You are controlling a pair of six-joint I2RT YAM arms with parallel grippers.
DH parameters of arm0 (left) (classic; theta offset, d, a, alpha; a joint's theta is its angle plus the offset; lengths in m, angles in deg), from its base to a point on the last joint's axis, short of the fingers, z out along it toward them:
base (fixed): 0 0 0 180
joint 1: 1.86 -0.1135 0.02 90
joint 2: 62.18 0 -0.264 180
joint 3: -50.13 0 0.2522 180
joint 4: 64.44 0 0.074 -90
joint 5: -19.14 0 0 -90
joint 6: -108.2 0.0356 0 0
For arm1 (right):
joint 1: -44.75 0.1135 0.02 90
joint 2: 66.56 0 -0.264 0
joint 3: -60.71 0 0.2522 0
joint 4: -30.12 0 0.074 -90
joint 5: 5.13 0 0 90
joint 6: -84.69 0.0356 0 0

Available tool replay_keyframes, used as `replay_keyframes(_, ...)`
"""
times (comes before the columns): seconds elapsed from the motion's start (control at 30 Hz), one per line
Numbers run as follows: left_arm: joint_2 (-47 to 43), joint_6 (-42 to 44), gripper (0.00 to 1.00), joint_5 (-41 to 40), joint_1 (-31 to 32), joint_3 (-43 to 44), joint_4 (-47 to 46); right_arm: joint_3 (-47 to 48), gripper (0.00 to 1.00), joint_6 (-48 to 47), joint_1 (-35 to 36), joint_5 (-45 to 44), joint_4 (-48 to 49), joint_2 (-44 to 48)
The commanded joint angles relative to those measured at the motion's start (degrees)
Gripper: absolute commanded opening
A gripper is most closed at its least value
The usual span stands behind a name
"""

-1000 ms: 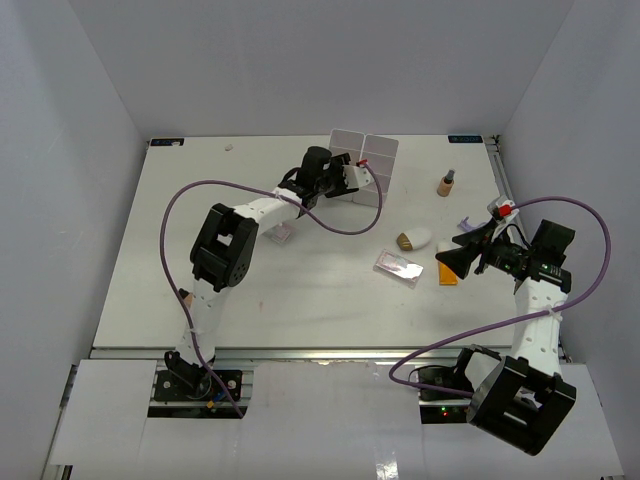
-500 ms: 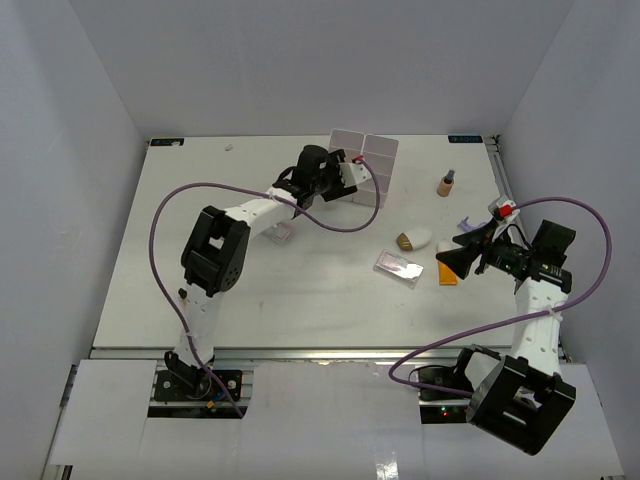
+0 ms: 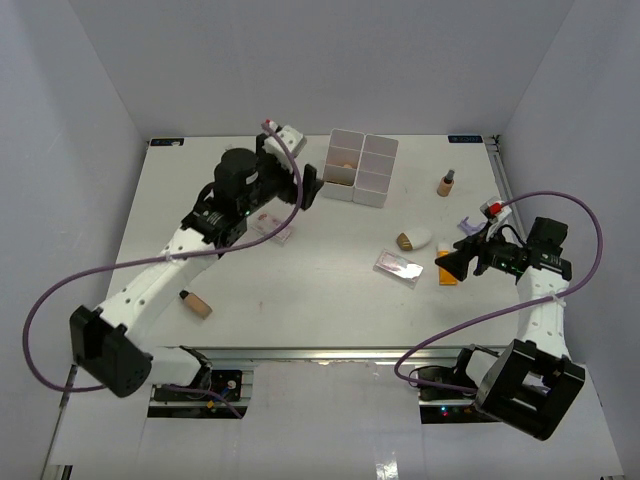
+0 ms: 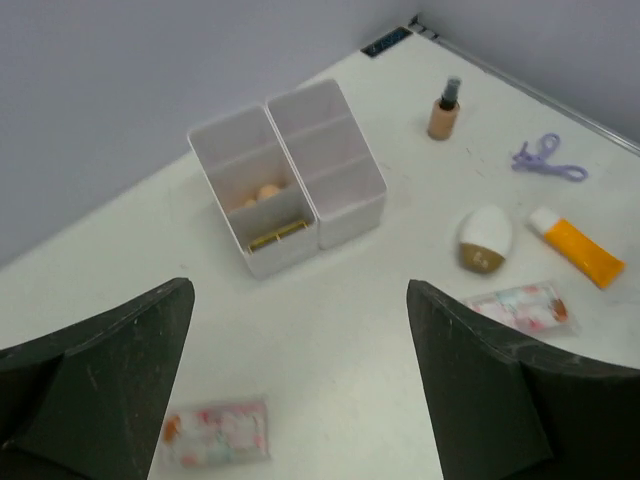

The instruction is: Organize the makeup

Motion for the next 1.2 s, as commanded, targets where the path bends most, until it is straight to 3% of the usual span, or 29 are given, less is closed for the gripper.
replay_keyframes(0.0,-14.7,-16.0,0.98,1.5,-0.7,-15.9,9.9,6.6,0.90,-1.8,0.4,-12.7,-2.5,-0.6)
replay_keyframes(0.17,-27.1,-18.2,0.98,2.6,-1.5,-27.4,9.8,4.7,0.92,1.7,0.9,-21.3,1.6,-0.4)
replay_keyframes(0.27,-32.1,-17.2,0.98,3.8,-1.5,-30.3,9.0,-0.6,0.93,10.2,1.0,-25.6,11.5,2.4)
replay_keyframes(0.37,-34.9,-16.4,0.98,3.8,-1.5,-31.6,8.9,-6.5,0.96,11.8,1.0,-23.3,24.3,5.7)
replay_keyframes(0.47,-37.9,-16.9,0.98,3.6,-1.5,-33.8,7.9,-5.7,0.90,3.7,1.1,-14.5,26.7,4.5)
replay_keyframes(0.63,-41.1,-17.0,0.98,3.2,-1.5,-35.7,7.2,3.1,0.90,8.1,1.9,-8.7,28.5,-9.8)
replay_keyframes(0.77,-41.3,-16.7,0.98,1.6,-1.5,-35.8,7.3,12.3,0.94,17.3,2.7,-13.8,33.0,-23.1)
replay_keyframes(1.03,-39.1,-16.5,0.98,0.7,-1.9,-35.9,7.5,22.5,0.95,29.6,8.5,-21.7,41.1,-37.8)
replay_keyframes(1.17,-38.8,-16.3,0.98,0.1,-2.1,-36.0,7.5,27.1,0.94,32.5,12.0,-31.0,43.1,-43.2)
